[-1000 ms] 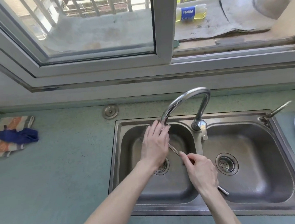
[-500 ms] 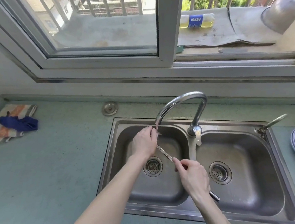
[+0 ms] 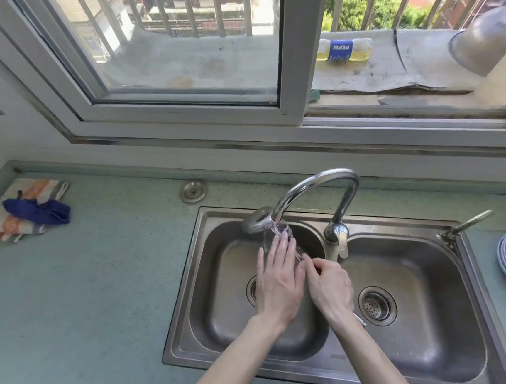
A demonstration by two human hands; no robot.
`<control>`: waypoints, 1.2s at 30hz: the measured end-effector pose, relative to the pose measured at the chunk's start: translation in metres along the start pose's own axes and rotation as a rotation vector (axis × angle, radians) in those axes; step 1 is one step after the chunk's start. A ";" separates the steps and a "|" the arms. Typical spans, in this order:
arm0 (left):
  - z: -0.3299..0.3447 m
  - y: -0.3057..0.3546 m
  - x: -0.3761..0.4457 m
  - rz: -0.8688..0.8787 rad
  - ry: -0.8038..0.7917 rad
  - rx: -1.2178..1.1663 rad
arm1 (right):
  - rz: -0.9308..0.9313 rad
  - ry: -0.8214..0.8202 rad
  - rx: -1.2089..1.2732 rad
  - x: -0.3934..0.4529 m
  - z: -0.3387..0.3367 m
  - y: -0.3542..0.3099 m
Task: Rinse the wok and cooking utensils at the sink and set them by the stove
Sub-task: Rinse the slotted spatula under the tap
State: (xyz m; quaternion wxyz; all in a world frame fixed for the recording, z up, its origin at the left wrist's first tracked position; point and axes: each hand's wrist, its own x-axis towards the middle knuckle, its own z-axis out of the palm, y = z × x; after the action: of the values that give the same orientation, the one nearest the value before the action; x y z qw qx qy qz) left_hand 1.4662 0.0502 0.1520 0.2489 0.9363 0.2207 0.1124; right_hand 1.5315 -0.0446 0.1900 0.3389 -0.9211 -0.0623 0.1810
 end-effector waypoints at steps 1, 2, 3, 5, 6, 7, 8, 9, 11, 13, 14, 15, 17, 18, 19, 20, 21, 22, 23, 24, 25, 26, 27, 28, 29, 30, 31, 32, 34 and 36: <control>-0.002 0.003 -0.004 -0.018 0.038 -0.125 | -0.012 0.000 0.007 0.002 0.000 -0.001; -0.002 0.005 -0.006 -0.052 0.082 -0.268 | -0.024 -0.002 0.012 0.004 0.001 -0.003; -0.003 0.007 -0.007 -0.105 0.129 -0.409 | -0.035 -0.004 0.013 0.006 0.000 -0.004; -0.003 0.010 -0.001 -0.300 0.167 -0.681 | -0.059 -0.004 0.012 0.013 0.002 -0.005; -0.005 0.011 0.006 -0.436 0.154 -0.837 | -0.067 -0.005 0.011 0.016 0.002 -0.005; -0.009 0.014 0.015 -0.577 0.132 -1.031 | -0.076 -0.006 0.009 0.019 0.003 -0.004; -0.012 0.015 0.026 -0.686 0.111 -1.221 | -0.093 -0.011 0.005 0.022 0.004 -0.003; -0.016 0.014 0.036 -0.740 0.101 -1.360 | -0.114 -0.020 -0.002 0.025 0.005 -0.002; -0.026 0.010 0.050 -0.750 0.104 -1.446 | -0.159 -0.058 -0.018 0.029 0.004 -0.005; -0.035 0.007 0.059 -0.743 0.114 -1.480 | -0.194 -0.115 -0.023 0.030 0.001 -0.010; -0.037 0.005 0.062 -0.752 0.126 -1.487 | -0.207 -0.145 -0.025 0.030 -0.002 -0.011; -0.038 0.002 0.064 -0.764 0.142 -1.490 | -0.208 -0.176 -0.048 0.029 -0.004 -0.010; -0.038 -0.003 0.068 -0.800 0.176 -1.490 | -0.185 -0.226 -0.148 0.025 -0.009 -0.003; -0.037 -0.007 0.069 -0.820 0.190 -1.496 | -0.168 -0.242 -0.196 0.022 -0.012 0.003; -0.036 -0.010 0.069 -0.836 0.203 -1.505 | -0.149 -0.255 -0.221 0.018 -0.015 0.010; -0.036 -0.014 0.069 -0.852 0.214 -1.507 | -0.132 -0.257 -0.217 0.014 -0.017 0.017; -0.037 -0.016 0.069 -0.865 0.227 -1.507 | -0.120 -0.245 -0.198 0.010 -0.018 0.024; -0.039 -0.018 0.070 -0.880 0.240 -1.505 | -0.120 -0.219 -0.178 0.006 -0.019 0.030; -0.040 -0.019 0.072 -0.893 0.249 -1.507 | -0.129 -0.180 -0.165 0.001 -0.019 0.035; -0.042 -0.021 0.076 -0.906 0.256 -1.513 | -0.143 -0.142 -0.154 -0.003 -0.018 0.039; -0.045 -0.022 0.080 -0.922 0.266 -1.521 | -0.155 -0.115 -0.140 -0.006 -0.017 0.042; -0.047 -0.023 0.085 -0.936 0.280 -1.526 | -0.165 -0.105 -0.124 -0.010 -0.017 0.045; -0.049 -0.025 0.090 -0.943 0.288 -1.523 | -0.169 -0.106 -0.114 -0.012 -0.016 0.046; -0.049 -0.025 0.093 -0.939 0.287 -1.516 | -0.172 -0.110 -0.106 -0.014 -0.017 0.047; -0.049 -0.025 0.095 -0.928 0.283 -1.510 | -0.170 -0.112 -0.098 -0.015 -0.017 0.048; -0.048 -0.025 0.095 -0.918 0.281 -1.509 | -0.170 -0.110 -0.087 -0.015 -0.018 0.049; -0.046 -0.024 0.095 -0.910 0.283 -1.514 | -0.169 -0.105 -0.074 -0.015 -0.019 0.048; -0.045 -0.023 0.094 -0.903 0.288 -1.521 | -0.170 -0.104 -0.068 -0.014 -0.020 0.047; -0.042 -0.022 0.092 -0.895 0.302 -1.529 | -0.171 -0.117 -0.070 -0.011 -0.022 0.044; -0.041 -0.022 0.091 -0.889 0.318 -1.530 | -0.162 -0.135 -0.068 -0.008 -0.024 0.041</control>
State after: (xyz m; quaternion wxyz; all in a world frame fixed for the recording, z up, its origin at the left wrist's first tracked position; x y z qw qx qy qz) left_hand 1.5248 0.1268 0.1848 0.7916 0.3159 0.4594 0.2501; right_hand 1.5331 -0.0921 0.1831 0.3162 -0.9097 -0.1653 0.2124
